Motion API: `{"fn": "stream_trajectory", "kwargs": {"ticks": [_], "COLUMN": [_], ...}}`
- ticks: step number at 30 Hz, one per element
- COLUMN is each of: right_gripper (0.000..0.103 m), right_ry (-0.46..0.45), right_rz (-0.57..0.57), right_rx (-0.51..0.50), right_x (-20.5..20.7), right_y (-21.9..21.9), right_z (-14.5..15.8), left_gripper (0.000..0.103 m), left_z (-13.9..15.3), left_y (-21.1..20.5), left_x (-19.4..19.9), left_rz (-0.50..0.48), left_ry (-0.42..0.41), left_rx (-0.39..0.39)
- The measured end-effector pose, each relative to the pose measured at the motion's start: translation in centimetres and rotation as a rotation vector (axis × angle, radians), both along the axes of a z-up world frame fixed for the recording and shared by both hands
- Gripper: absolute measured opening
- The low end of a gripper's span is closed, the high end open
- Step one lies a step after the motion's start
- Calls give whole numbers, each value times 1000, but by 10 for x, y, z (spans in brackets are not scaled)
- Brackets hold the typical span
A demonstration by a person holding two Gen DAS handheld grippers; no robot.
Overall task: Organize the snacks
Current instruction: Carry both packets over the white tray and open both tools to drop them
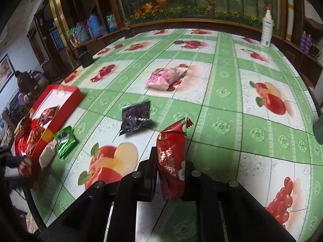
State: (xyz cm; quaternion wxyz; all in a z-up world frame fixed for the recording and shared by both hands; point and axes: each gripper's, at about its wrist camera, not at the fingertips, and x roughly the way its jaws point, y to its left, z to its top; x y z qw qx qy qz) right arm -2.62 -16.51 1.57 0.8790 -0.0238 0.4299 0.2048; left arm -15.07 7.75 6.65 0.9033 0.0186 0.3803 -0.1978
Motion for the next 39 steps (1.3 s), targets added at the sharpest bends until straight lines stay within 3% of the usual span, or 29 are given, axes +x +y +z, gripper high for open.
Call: {"fn": "stream_trajectory", "kwargs": {"ticks": [3, 8, 11, 16, 21, 25, 35, 39], "right_gripper": [15, 15, 15, 15, 15, 15, 15, 19], "right_ry": [-27, -84, -96, -87, -45, -10, 39, 40], "right_rz": [-35, -169, -165, 47, 264, 367, 505, 528], "right_rx": [17, 35, 125, 242, 228, 222, 203, 203], "right_x": [1, 3, -2, -16, -31, -36, -61, -64], "right_y": [-5, -18, -15, 54, 151, 202, 261, 271], "right_z": [4, 11, 19, 28, 26, 22, 10, 11], "left_gripper": [27, 27, 27, 27, 27, 27, 27, 28], "left_z": [14, 21, 17, 6, 5, 2, 0, 0], "left_y": [27, 80, 105, 129, 137, 145, 153, 158], "left_x": [-3, -3, -4, -5, -10, -10, 1, 10], "left_rz": [106, 282, 368, 448, 463, 470, 489, 543], "left_ry": [-57, -73, -65, -29, -35, -22, -23, -23], "left_rx": [-3, -38, -39, -29, -31, -27, 18, 55]}}
